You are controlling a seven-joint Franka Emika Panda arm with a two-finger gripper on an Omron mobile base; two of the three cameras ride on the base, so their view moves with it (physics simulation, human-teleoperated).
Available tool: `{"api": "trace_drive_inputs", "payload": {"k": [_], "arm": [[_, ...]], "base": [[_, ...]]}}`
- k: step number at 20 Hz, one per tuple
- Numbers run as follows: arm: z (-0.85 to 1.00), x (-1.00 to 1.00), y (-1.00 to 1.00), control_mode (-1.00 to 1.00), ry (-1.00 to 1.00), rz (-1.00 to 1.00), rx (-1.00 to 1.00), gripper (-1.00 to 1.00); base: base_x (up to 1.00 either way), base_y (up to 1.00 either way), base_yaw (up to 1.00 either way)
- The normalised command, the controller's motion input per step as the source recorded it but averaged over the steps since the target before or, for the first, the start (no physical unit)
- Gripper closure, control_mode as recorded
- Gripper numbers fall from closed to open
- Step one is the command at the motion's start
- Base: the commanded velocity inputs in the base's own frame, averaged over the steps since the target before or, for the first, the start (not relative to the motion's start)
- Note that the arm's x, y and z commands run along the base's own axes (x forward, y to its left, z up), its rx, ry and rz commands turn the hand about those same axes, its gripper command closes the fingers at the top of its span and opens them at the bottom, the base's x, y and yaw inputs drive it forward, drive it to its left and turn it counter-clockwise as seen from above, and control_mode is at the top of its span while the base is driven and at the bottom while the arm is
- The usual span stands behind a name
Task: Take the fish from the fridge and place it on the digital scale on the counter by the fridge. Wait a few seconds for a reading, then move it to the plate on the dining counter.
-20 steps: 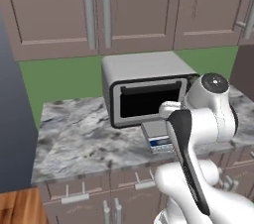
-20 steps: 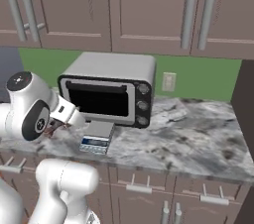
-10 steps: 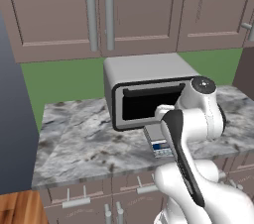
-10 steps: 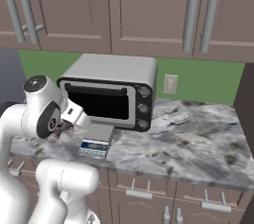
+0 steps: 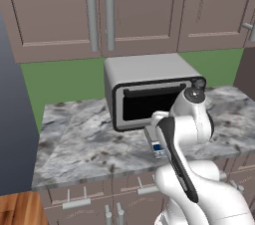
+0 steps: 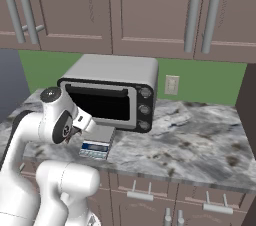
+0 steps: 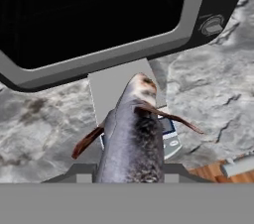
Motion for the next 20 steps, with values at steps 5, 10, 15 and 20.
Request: {"api": "trace_drive_inputs", "payload": {"k": [5,10,15,20], "arm": [[-0.36,0.37,-0.06,-1.0,0.0,-0.05,0.0,1.0],[-0.28,0.23,-0.12,-1.0,0.0,-0.07,0.01,1.0],[-0.23,0.19,-0.08,-1.0,0.0,-0.1,0.02,1.0],[-0.25,0.2,-0.09,-1.0,0.0,-0.08,0.04,1.0]], "base": [[0.0,0.0,0.0],[0.0,0.0,0.0],[0.0,0.0,0.0],[0.0,0.0,0.0]]}}
